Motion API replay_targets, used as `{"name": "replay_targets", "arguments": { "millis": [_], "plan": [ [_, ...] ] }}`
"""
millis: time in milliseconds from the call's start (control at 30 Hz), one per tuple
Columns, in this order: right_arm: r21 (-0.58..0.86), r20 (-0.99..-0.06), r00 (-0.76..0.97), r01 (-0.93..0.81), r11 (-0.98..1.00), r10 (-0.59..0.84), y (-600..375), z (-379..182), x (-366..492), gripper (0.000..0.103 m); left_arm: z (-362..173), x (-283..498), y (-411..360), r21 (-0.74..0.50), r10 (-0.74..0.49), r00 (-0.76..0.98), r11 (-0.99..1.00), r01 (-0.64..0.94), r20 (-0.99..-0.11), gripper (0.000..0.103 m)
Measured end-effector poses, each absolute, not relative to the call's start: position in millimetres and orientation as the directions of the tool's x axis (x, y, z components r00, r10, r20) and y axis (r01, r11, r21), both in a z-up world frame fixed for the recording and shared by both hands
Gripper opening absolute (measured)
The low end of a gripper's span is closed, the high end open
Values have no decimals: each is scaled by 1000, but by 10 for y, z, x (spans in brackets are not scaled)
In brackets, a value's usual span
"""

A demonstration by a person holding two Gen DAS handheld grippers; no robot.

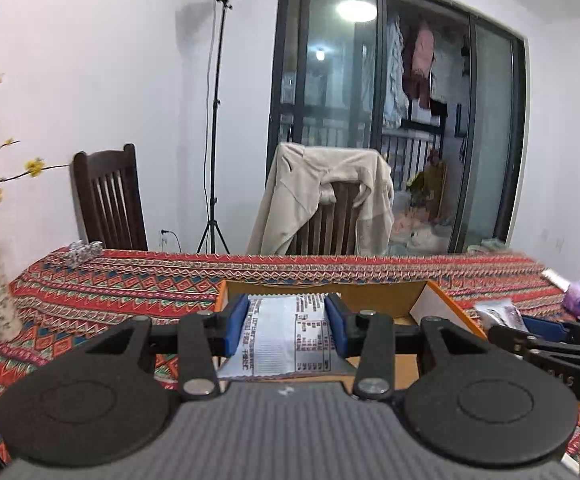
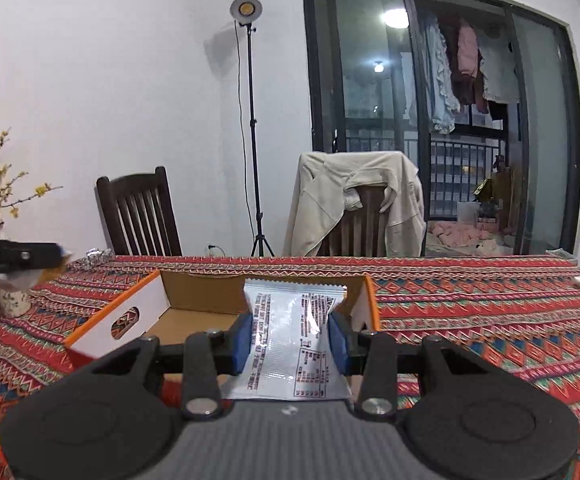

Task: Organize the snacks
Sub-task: 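Carry the white packet into the cardboard box and open the right gripper, then grasp the colourful chip bag with the left gripper while the right grasps a green-white bar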

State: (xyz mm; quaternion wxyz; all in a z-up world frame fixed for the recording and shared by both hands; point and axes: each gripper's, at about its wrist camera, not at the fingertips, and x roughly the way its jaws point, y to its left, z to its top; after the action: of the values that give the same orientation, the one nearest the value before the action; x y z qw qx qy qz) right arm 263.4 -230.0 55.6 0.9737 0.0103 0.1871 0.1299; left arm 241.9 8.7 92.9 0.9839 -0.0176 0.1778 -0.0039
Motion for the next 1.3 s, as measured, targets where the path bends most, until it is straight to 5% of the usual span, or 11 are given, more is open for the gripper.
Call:
{"name": "replay_targets", "arguments": {
  "millis": [600,733,767,833,967,1033,1300],
  "plan": [
    [26,-647,740,-218,976,183,-1813,80,3810,40,270,3778,-295,97,135,710,991,-93,-691,43],
    [29,-650,734,-232,972,195,-1834,44,3766,44,256,3747,-247,76,120,711,993,-93,-693,51],
    [33,-645,737,-239,971,203,-1846,42,3736,51,276,3736,-232,63,108,714,994,-90,-692,57],
    [49,-631,744,-246,968,221,-1887,63,3679,67,329,3679,-194,37,94,729,995,-95,-678,83],
    [61,-599,761,-265,962,248,-1976,137,3542,90,477,3483,-147,-4,74,789,995,-96,-610,103],
    [68,-579,771,-278,958,265,-2014,177,3442,102,550,3370,-127,-26,70,812,994,-104,-580,103],
    [100,-510,811,-275,956,287,-2238,351,3071,103,722,2898,-58,-72,36,864,994,-83,-501,103]
  ]
}}
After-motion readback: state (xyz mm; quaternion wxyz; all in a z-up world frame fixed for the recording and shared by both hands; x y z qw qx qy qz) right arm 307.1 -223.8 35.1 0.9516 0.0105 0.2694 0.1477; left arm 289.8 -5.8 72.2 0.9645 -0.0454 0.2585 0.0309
